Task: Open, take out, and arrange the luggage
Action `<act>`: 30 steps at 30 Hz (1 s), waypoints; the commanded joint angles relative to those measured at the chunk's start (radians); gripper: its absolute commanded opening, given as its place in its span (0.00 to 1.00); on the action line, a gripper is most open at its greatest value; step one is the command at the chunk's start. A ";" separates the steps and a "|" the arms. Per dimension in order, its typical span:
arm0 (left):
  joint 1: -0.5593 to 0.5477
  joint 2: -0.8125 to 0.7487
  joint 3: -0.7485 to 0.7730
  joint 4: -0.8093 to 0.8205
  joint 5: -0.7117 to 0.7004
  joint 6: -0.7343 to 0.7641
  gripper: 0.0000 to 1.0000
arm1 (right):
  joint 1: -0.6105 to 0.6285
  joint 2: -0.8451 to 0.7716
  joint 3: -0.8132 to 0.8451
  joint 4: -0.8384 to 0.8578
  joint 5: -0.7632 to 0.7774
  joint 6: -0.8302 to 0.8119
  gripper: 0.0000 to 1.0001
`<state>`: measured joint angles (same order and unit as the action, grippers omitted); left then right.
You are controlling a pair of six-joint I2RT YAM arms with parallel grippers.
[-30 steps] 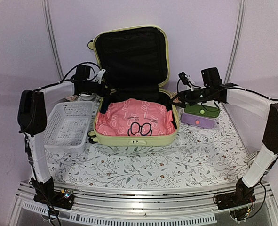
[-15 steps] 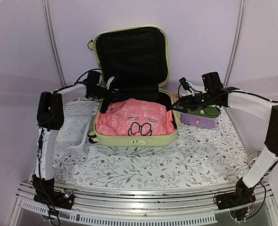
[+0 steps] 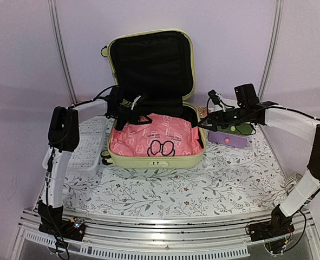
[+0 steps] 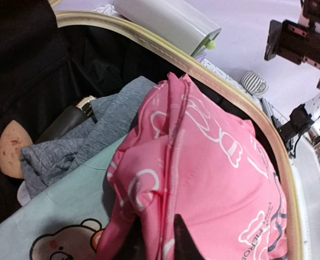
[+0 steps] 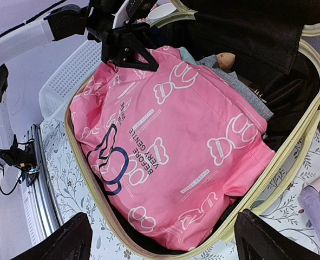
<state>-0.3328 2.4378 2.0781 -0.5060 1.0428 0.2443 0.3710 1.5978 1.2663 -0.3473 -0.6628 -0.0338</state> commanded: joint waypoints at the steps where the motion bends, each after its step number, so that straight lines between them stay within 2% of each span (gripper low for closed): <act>1: -0.022 -0.070 -0.029 -0.084 -0.007 -0.011 0.00 | -0.003 -0.018 -0.012 0.012 0.014 0.014 0.93; 4: -0.054 -0.196 -0.152 -0.023 -0.123 0.004 0.00 | -0.003 -0.008 -0.005 0.002 0.041 0.016 0.93; 8: -0.145 -0.375 -0.310 0.049 -0.329 0.111 0.00 | 0.004 -0.006 0.002 -0.002 0.062 0.000 0.90; 13: -0.257 -0.565 -0.475 0.122 -0.568 0.131 0.00 | 0.062 -0.063 -0.047 0.082 0.151 -0.035 0.88; 17: -0.390 -0.728 -0.697 0.279 -0.680 0.197 0.00 | 0.138 -0.137 -0.169 0.201 0.203 -0.197 0.88; 20: -0.466 -0.830 -0.836 0.355 -0.747 0.198 0.00 | 0.169 -0.187 -0.235 0.267 0.184 -0.300 0.91; 24: -0.565 -0.922 -0.953 0.393 -0.846 0.186 0.00 | 0.206 -0.255 -0.318 0.323 0.141 -0.502 0.89; 30: -0.683 -0.953 -1.045 0.402 -0.981 0.157 0.00 | 0.300 -0.281 -0.362 0.336 0.314 -0.747 0.88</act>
<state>-0.9436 1.5021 1.0832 -0.1368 0.1642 0.4206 0.6231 1.3392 0.9298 -0.0628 -0.4618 -0.5610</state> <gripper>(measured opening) 0.044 0.884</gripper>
